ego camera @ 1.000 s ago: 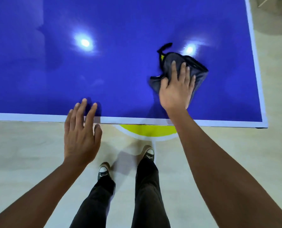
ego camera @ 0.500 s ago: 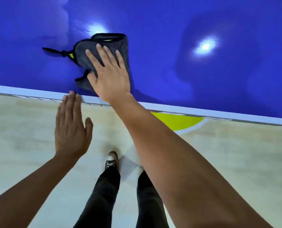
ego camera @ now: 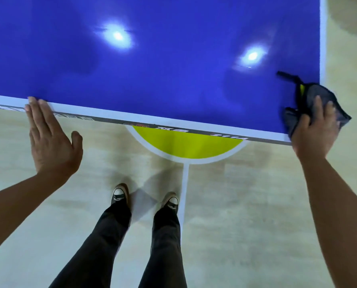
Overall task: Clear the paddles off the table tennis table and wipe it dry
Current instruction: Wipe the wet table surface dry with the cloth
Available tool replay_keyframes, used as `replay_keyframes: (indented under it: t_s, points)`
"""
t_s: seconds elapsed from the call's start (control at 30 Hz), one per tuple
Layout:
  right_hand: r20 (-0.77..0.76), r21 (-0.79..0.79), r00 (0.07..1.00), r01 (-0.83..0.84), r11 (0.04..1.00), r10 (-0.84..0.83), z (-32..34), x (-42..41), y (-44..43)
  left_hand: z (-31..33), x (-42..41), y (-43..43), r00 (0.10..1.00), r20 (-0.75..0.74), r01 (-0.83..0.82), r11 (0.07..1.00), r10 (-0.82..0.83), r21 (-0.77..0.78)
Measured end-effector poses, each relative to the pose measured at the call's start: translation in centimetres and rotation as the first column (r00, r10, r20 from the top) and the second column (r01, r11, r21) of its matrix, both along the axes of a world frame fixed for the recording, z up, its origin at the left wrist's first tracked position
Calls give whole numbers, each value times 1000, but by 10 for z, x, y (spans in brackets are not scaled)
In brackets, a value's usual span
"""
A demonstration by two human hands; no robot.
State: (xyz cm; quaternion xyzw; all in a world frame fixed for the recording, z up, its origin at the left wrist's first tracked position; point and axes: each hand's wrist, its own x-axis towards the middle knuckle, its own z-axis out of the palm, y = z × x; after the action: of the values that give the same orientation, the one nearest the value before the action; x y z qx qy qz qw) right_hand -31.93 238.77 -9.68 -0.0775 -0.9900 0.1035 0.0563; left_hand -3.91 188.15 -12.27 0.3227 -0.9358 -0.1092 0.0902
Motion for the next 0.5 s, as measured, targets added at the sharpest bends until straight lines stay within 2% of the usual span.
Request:
replay_keyframes:
  t_s: [0.13,0.23,0.33,0.43,0.5]
  points:
    - [-17,-40,968,249,968,-250,-4,6,-27,-3,-7,1,999,-32,20,999,-19,36]
    - [-41,-88,915,397,914,-402,-11,28,-100,0,2,-10,998,-14,65,997,-64,46]
    - [-96,-88,963,245,966,-253,-17,68,-207,5,9,-22,993,17,118,992,-119,48]
    - [-186,-81,981,-68,994,51,-16,118,-321,12,13,-33,988,1,155,985,-155,82]
    - [-187,-94,949,-275,957,254,-15,151,-387,18,15,-41,982,-38,191,976,-188,107]
